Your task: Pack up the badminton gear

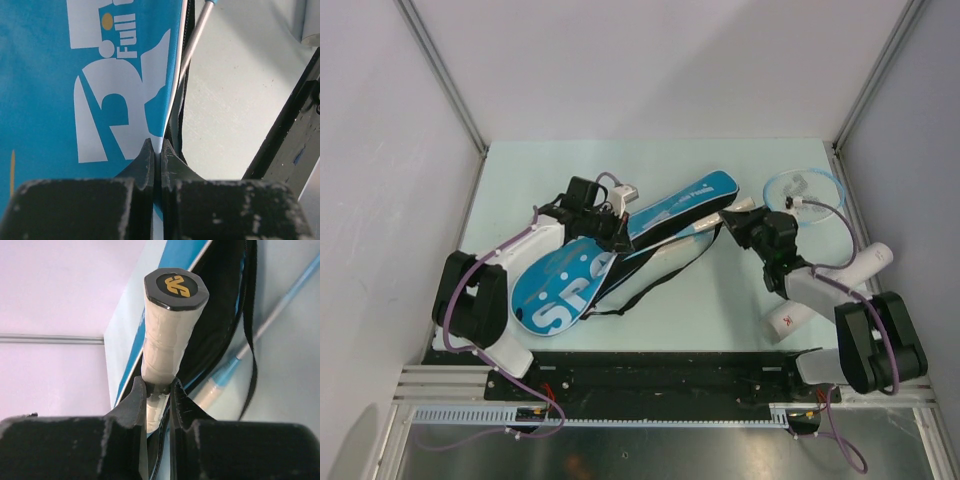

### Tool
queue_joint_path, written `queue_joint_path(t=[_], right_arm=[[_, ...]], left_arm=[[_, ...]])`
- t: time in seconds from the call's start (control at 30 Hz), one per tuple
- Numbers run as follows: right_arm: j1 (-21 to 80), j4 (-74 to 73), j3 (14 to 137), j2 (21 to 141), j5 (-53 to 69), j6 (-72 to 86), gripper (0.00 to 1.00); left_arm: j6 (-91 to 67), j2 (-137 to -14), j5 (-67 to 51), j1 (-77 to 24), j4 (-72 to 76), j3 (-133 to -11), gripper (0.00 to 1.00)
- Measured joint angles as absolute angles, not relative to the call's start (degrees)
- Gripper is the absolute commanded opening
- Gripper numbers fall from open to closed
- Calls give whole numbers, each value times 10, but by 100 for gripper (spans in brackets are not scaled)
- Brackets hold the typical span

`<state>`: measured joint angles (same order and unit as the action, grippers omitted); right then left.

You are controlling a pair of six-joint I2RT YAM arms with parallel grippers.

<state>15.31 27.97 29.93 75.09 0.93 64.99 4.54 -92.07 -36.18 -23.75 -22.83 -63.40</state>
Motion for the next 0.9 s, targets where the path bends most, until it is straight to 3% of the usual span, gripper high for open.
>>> queue_joint_path(t=[0.4,0.53,0.8,0.9], right_arm=[[183,373,379,952,-10,676,2],[183,397,423,991,7,667,12],[190,419,474,1036,29,668,20],[196,416,485,1037,19,667,31]], left_arm=[[50,-895,-347,-255,-284,-634,1],[49,-879,-351,-268,-287,-634,0],[17,-862,-363,-259,-297,-643,0],[-11,-863,-389,-241,-311,-660,0]])
